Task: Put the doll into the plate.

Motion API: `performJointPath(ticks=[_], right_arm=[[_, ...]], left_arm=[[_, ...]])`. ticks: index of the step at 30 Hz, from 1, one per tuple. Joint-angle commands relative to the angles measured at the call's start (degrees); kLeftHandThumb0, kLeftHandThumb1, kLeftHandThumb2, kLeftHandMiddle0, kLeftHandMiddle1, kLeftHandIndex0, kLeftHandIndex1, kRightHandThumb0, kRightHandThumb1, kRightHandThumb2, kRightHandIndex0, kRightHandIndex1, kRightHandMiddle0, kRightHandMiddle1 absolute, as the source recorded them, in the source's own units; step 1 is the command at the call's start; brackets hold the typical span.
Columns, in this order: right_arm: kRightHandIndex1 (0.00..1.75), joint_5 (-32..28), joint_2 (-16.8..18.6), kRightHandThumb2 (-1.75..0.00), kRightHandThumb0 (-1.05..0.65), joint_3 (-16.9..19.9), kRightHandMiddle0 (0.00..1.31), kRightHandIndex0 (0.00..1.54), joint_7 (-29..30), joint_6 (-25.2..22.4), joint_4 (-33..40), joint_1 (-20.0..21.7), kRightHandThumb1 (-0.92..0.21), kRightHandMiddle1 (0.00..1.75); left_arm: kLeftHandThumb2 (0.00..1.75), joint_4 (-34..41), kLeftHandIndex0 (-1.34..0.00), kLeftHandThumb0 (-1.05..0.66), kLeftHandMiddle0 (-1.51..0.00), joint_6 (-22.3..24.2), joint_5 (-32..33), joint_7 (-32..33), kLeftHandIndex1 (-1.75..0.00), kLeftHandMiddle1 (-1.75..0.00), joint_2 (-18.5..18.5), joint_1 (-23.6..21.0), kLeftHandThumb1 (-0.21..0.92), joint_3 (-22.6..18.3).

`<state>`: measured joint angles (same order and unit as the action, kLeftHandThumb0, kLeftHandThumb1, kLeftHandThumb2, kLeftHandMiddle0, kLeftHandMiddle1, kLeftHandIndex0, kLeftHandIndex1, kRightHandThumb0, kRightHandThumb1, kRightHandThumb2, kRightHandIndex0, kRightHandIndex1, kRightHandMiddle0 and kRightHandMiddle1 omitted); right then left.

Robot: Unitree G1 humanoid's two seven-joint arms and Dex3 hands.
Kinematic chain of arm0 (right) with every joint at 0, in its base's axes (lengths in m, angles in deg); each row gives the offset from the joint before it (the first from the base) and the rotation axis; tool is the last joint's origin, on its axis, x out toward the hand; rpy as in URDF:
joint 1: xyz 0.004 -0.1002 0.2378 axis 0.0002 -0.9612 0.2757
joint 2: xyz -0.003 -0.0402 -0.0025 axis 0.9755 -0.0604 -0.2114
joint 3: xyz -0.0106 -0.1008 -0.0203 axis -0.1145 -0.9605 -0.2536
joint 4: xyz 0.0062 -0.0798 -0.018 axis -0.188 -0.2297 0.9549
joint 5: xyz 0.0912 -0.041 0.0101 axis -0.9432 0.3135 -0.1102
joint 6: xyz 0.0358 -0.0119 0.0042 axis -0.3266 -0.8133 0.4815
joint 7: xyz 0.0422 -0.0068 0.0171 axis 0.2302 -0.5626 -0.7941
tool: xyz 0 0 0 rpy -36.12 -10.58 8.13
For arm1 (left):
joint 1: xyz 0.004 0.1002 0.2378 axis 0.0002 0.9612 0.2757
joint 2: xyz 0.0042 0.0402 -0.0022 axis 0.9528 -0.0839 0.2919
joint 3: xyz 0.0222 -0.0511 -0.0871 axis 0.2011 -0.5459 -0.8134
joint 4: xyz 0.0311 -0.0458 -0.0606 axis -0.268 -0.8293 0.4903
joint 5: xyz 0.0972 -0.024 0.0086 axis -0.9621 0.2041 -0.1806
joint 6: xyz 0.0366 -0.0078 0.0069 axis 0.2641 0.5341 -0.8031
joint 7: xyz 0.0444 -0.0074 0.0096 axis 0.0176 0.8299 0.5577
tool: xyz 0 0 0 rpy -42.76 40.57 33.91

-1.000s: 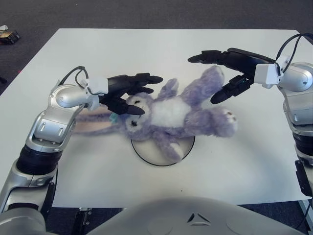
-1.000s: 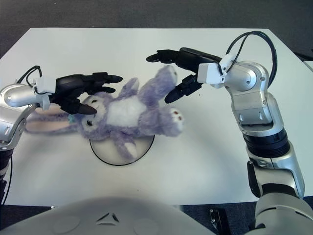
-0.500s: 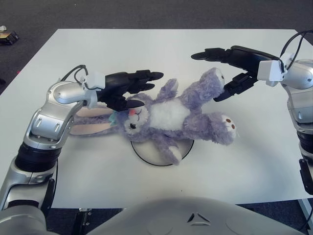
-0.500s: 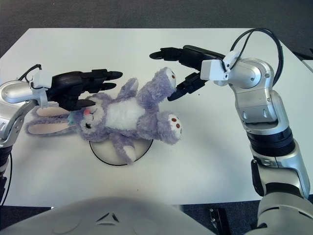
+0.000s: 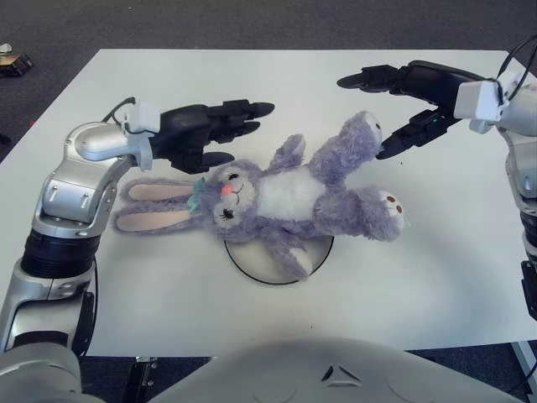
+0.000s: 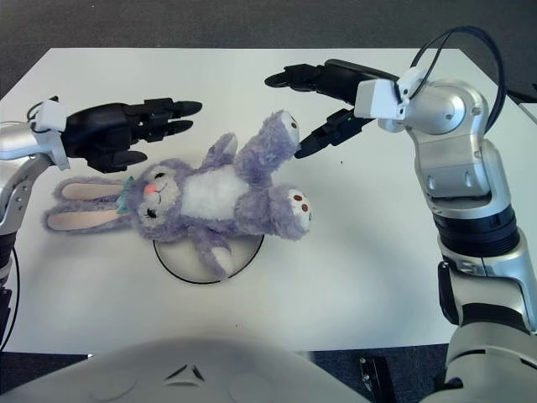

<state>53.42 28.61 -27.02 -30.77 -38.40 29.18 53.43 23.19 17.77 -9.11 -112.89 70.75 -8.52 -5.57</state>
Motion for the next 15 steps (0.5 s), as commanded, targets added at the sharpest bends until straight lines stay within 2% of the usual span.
performJointPath(ticks=[1, 5, 9, 10, 12, 14, 15], right_arm=[[0.02, 1.0, -0.4, 0.00, -0.81, 1.1, 0.33, 0.33, 2.4, 2.4, -0.9, 1.1, -0.86, 0.06], [0.03, 1.7, -0.5, 0.00, -0.81, 1.3, 0.33, 0.37, 4.2, 4.1, -1.6, 1.3, -0.86, 0.05], [0.03, 1.6, 0.2, 0.00, -0.71, 2.3, 0.33, 0.40, 5.9, 2.1, -2.6, 1.3, -0.84, 0.04], [0.05, 1.5, 0.8, 0.00, -0.65, 2.6, 0.33, 0.44, 6.7, 1.1, -2.8, 1.3, -0.83, 0.04], [0.12, 1.3, 1.4, -0.01, -0.40, 3.0, 0.36, 0.61, 7.7, -0.1, -3.0, 1.2, -0.84, 0.05], [0.14, 1.7, 2.6, -0.01, -0.32, 3.4, 0.37, 0.66, 10.1, -1.1, -3.8, 1.1, -0.84, 0.05], [0.16, 2.0, 3.5, -0.02, -0.24, 3.7, 0.40, 0.70, 11.8, -1.7, -4.4, 0.9, -0.85, 0.06]], left_arm=[[0.72, -3.3, -0.07, -0.93, -0.16, -2.3, -1.6, 3.2, -0.02, -0.03, -1.0, -2.5, 0.92, -1.6], [0.76, -5.5, -0.09, -0.95, -0.18, -4.0, -2.4, 6.4, -0.03, -0.03, -2.2, -3.4, 0.92, -2.7], [0.79, -5.2, -0.17, -0.94, -0.25, -4.1, -4.4, 11.5, -0.06, -0.02, -3.1, -3.2, 0.92, -4.3], [0.79, -5.0, -0.19, -0.94, -0.26, -4.2, -5.0, 13.4, -0.06, -0.03, -3.8, -3.1, 0.92, -4.7], [0.80, -4.7, -0.24, -0.91, -0.35, -4.3, -5.8, 15.7, -0.07, -0.03, -4.6, -3.0, 0.92, -5.3], [0.81, -4.8, -0.26, -0.90, -0.38, -5.8, -7.1, 18.1, -0.08, -0.03, -5.7, -2.7, 0.92, -5.5], [0.81, -5.0, -0.29, -0.88, -0.45, -6.9, -8.0, 19.7, -0.08, -0.03, -6.4, -2.5, 0.92, -5.5]])
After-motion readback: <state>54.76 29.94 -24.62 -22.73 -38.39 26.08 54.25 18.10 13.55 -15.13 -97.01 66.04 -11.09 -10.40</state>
